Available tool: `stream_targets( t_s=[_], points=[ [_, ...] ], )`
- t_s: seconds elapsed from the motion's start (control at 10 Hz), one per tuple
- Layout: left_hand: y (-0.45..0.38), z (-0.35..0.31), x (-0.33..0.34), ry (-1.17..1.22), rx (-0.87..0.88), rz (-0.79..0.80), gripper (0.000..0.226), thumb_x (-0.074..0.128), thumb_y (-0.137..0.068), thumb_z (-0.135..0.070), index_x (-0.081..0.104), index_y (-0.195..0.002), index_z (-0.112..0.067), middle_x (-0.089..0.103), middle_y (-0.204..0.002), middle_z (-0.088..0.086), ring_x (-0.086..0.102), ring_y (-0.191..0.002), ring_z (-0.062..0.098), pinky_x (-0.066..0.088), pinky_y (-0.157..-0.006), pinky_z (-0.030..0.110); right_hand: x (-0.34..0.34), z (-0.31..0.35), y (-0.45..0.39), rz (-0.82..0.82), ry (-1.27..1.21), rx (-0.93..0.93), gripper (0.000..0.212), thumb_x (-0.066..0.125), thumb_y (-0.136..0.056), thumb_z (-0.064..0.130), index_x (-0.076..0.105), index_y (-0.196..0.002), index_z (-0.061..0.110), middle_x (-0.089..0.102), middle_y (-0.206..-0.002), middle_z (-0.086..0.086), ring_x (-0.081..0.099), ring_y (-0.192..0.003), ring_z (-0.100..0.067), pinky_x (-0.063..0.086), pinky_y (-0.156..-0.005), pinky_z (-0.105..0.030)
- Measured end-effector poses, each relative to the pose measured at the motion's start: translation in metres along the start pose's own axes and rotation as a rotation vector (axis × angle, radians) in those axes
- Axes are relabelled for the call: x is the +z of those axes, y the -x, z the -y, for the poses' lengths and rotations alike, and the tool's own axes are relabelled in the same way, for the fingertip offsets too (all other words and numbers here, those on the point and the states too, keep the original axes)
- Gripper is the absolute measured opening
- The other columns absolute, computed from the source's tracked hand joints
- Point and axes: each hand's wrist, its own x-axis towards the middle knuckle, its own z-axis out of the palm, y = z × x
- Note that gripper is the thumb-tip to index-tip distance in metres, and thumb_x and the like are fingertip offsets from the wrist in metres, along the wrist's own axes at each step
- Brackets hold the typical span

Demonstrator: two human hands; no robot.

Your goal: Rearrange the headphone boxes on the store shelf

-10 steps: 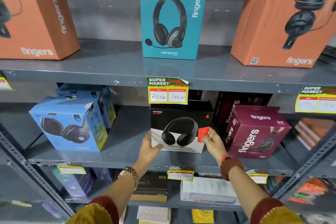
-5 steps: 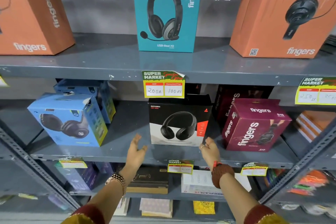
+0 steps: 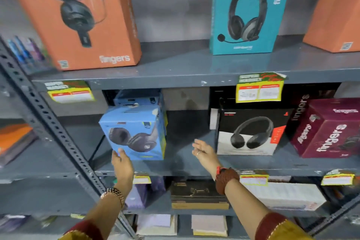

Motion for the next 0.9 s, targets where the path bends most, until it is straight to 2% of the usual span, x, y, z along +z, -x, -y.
stream_targets(
  t_s=[0.2,0.3,0.4,0.5,0.6,0.7,0.8,0.9],
  points=[
    [-0.048,-0.037,-0.049,-0.031,0.132,0.116,0.065,0.018,-0.095,-0.056,0.022,-0.149,-0.02,0.027,-0.157,0.006,0.027,-0.144,0.028,0.022,-0.118,0.043,0.086,0.036,-0.011,0.07,-0.05,-0.015,0.064,0.048,-0.091,0.001,0.023,-0.148,0.019,0.03,-0.154,-0.009,0.036,-0.138,-0.023,0.032,-0.11,-0.031],
    [-0.052,-0.041,-0.058,0.015,0.15,0.29,0.067,0.021,-0.085,-0.071,0.042,-0.137,-0.033,0.046,-0.144,0.0,0.044,-0.133,0.025,0.033,-0.114,0.047,0.112,0.042,-0.014,0.06,-0.002,-0.042,0.072,0.051,-0.088,0.002,0.02,-0.148,0.025,0.025,-0.156,-0.002,0.031,-0.14,-0.019,0.03,-0.106,-0.025],
    [-0.062,-0.032,-0.061,0.021,0.183,0.393,0.077,0.023,-0.074,-0.084,0.035,-0.139,-0.043,0.042,-0.148,-0.009,0.042,-0.136,0.017,0.031,-0.115,0.048,0.127,0.042,-0.016,0.048,0.037,-0.056,0.079,0.053,-0.085,0.0,0.016,-0.149,0.029,0.025,-0.156,0.006,0.041,-0.134,-0.02,0.034,-0.098,-0.02],
    [-0.065,-0.031,-0.059,0.038,0.142,0.435,0.087,0.025,-0.07,-0.088,0.021,-0.145,-0.044,0.028,-0.156,-0.012,0.029,-0.143,0.012,0.023,-0.119,0.046,0.132,0.042,-0.017,0.042,0.03,-0.054,0.086,0.054,-0.083,-0.004,0.015,-0.148,0.034,0.031,-0.153,0.006,0.056,-0.117,-0.024,0.043,-0.074,-0.014],
    [-0.066,-0.032,-0.058,0.041,0.113,0.466,0.091,0.025,-0.068,-0.089,0.016,-0.146,-0.043,0.021,-0.158,-0.014,0.023,-0.145,0.01,0.02,-0.12,0.045,0.133,0.043,-0.021,0.044,0.01,-0.067,0.088,0.054,-0.082,-0.008,0.014,-0.148,0.034,0.028,-0.155,0.006,0.046,-0.124,-0.015,0.041,-0.079,-0.014],
    [-0.068,-0.033,-0.059,0.029,0.103,0.487,0.093,0.024,-0.067,-0.09,0.013,-0.147,-0.043,0.017,-0.159,-0.014,0.02,-0.146,0.01,0.018,-0.121,0.046,0.135,0.043,-0.024,0.041,0.003,-0.072,0.089,0.052,-0.081,-0.011,0.015,-0.148,0.033,0.027,-0.154,0.007,0.044,-0.12,-0.01,0.044,-0.072,-0.012],
    [-0.065,-0.035,-0.059,0.004,0.135,0.48,0.08,0.022,-0.081,-0.077,0.011,-0.149,-0.036,0.013,-0.16,-0.013,0.015,-0.147,0.011,0.015,-0.122,0.043,0.135,0.041,-0.026,0.033,0.013,-0.063,0.089,0.05,-0.081,-0.013,0.014,-0.149,0.032,0.026,-0.156,0.004,0.043,-0.13,-0.018,0.043,-0.084,-0.014],
    [-0.049,-0.038,-0.063,-0.065,0.281,0.34,0.061,0.025,-0.095,-0.053,0.016,-0.15,-0.027,0.018,-0.16,-0.006,0.02,-0.146,0.012,0.019,-0.118,0.034,0.135,0.04,-0.021,0.004,-0.005,-0.045,0.088,0.049,-0.083,-0.013,0.007,-0.15,0.026,0.018,-0.158,-0.003,0.031,-0.141,-0.027,0.04,-0.098,-0.026]
  ],
)
